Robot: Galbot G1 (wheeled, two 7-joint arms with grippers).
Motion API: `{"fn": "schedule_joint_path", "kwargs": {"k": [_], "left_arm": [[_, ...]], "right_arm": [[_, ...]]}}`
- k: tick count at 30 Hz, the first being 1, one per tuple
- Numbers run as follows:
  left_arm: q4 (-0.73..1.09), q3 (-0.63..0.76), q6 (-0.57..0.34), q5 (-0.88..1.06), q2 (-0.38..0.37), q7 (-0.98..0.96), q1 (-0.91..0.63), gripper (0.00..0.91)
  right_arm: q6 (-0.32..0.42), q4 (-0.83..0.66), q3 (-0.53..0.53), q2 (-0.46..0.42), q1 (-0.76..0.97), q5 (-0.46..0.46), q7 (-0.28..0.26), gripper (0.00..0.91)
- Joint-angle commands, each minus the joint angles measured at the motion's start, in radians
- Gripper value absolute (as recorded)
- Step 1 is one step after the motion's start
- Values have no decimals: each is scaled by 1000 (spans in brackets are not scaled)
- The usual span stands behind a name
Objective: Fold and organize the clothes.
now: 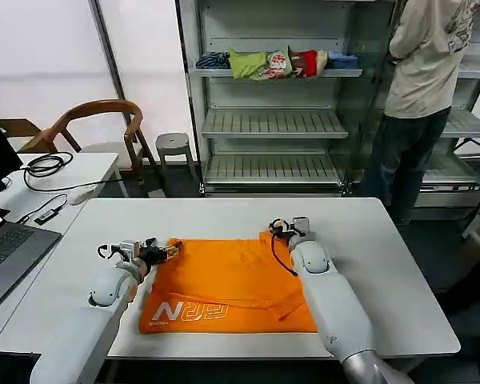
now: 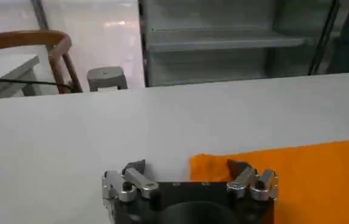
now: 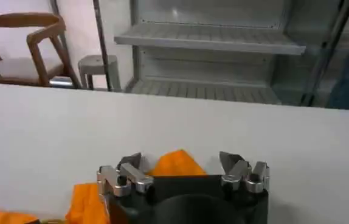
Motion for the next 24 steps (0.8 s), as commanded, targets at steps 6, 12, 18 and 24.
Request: {"fn": "schedule_joint_path", "kwargs": {"k": [6, 12, 18, 24], "left_arm": [[11, 12, 0, 1, -4, 13, -3, 20], [-2, 11, 0, 1, -1, 20, 6, 20], [-17, 10, -3, 1, -1, 30, 15, 20], [-19, 7, -24, -4, 1, 41, 15, 20]], "right_arm": [[-24, -6, -3, -4, 0, 24, -9, 0], [-26, 1, -2, -5, -10, 26, -12, 0], [-24, 1, -2, -1, -12, 24, -17, 0], [4, 40, -3, -6, -24, 23, -28, 0]]}}
